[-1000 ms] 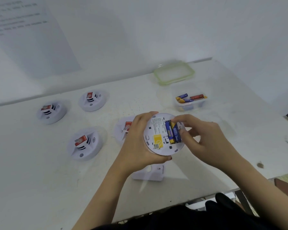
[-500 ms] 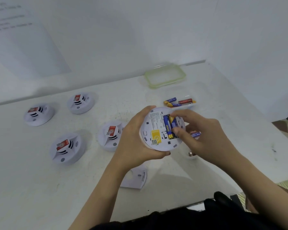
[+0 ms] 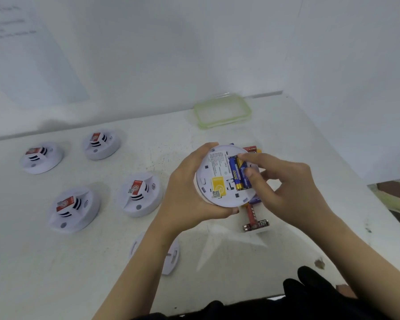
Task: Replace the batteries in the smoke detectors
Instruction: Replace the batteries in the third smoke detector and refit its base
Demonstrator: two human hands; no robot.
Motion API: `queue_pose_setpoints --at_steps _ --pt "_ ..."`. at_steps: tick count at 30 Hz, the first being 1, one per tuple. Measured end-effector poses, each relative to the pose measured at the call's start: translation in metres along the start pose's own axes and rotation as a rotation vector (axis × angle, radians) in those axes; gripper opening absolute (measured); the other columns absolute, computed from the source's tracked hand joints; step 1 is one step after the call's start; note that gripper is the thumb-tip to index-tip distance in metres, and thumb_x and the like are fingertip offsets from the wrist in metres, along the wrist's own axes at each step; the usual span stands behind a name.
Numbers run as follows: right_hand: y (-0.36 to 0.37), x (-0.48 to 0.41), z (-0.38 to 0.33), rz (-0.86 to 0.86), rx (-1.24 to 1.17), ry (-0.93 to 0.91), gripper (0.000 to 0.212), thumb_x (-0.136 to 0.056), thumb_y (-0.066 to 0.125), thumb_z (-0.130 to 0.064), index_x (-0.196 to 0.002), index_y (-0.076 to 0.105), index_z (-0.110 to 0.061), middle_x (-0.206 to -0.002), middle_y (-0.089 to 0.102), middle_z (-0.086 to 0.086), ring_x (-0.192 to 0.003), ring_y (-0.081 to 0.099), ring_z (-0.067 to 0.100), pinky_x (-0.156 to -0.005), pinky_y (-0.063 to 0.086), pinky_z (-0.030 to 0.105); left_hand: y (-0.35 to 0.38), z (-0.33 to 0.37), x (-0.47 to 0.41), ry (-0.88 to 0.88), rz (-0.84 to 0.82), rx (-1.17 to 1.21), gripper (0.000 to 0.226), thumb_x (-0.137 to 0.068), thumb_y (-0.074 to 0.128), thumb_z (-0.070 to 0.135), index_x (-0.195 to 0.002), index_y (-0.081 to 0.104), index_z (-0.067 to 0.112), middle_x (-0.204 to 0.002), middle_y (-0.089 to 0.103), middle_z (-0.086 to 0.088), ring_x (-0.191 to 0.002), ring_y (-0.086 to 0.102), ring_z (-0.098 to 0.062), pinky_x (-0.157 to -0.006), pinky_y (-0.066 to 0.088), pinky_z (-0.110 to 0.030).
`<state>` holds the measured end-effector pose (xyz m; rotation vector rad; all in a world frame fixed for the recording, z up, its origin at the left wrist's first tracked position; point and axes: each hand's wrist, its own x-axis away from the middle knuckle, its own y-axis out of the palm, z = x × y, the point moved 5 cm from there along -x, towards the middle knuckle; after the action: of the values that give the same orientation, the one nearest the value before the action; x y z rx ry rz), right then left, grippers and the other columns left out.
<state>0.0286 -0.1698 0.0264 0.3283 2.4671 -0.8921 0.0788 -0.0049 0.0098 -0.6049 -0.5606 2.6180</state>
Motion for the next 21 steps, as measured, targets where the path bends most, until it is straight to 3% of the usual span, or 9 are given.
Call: queue_pose_setpoints --at_steps 6,13,16,19,21 --pt "-0.005 -0.005 0.014 -0.053 -0.005 0.026 0.022 -0.091 0.048 -0.029 -0.105 0.063 -0.022 -0.083 0.066 -0.01 -0.073 0.065 -0.003 -0.046 0.051 0.024 0.014 0.001 -0.007 -0.014 0.009 0.021 0.092 -0.048 0.092 0.025 -0.13 0.051 0.021 -0.117 0.062 0.006 -0.111 0.06 -0.02 -0.089 0.054 -0.042" --pt "-0.009 -0.009 0.022 -0.155 -0.019 0.036 0.021 -0.084 0.059 -0.026 -0.104 0.056 -0.026 -0.089 0.067 -0.012 -0.07 0.066 0.003 -0.049 0.05 0.022 0.024 0.006 -0.009 -0.007 0.054 -0.027 0.087 -0.05 0.086 0.039 -0.126 0.046 0.043 -0.118 0.059 0.021 -0.113 0.059 -0.011 -0.091 0.053 -0.033" --pt "-0.013 -0.011 0.024 -0.178 -0.065 0.047 0.027 -0.087 0.063 -0.018 -0.098 0.045 -0.035 -0.097 0.069 -0.011 -0.069 0.068 0.007 -0.051 0.052 0.026 0.027 0.006 -0.009 -0.017 0.062 -0.044 0.089 -0.051 0.091 0.03 -0.128 0.047 0.036 -0.117 0.06 0.02 -0.111 0.059 -0.01 -0.091 0.053 -0.031" --pt "-0.013 -0.009 0.028 -0.194 -0.102 0.047 0.029 -0.089 0.06 -0.017 -0.096 0.04 -0.037 -0.106 0.066 -0.016 -0.081 0.07 0.01 -0.058 0.055 0.03 0.029 0.004 -0.009 -0.014 0.067 -0.048 0.088 -0.052 0.09 0.026 -0.128 0.047 0.035 -0.117 0.059 0.02 -0.111 0.059 -0.009 -0.091 0.052 -0.028" --pt "-0.015 -0.008 0.027 -0.123 -0.061 0.001 0.025 -0.086 0.06 -0.018 -0.1 0.044 -0.032 -0.115 0.062 -0.017 -0.101 0.066 0.011 -0.075 0.056 0.034 0.031 0.001 -0.01 -0.013 0.075 -0.061 0.089 -0.052 0.091 0.023 -0.128 0.046 0.037 -0.118 0.059 0.02 -0.112 0.058 -0.009 -0.092 0.052 -0.029"
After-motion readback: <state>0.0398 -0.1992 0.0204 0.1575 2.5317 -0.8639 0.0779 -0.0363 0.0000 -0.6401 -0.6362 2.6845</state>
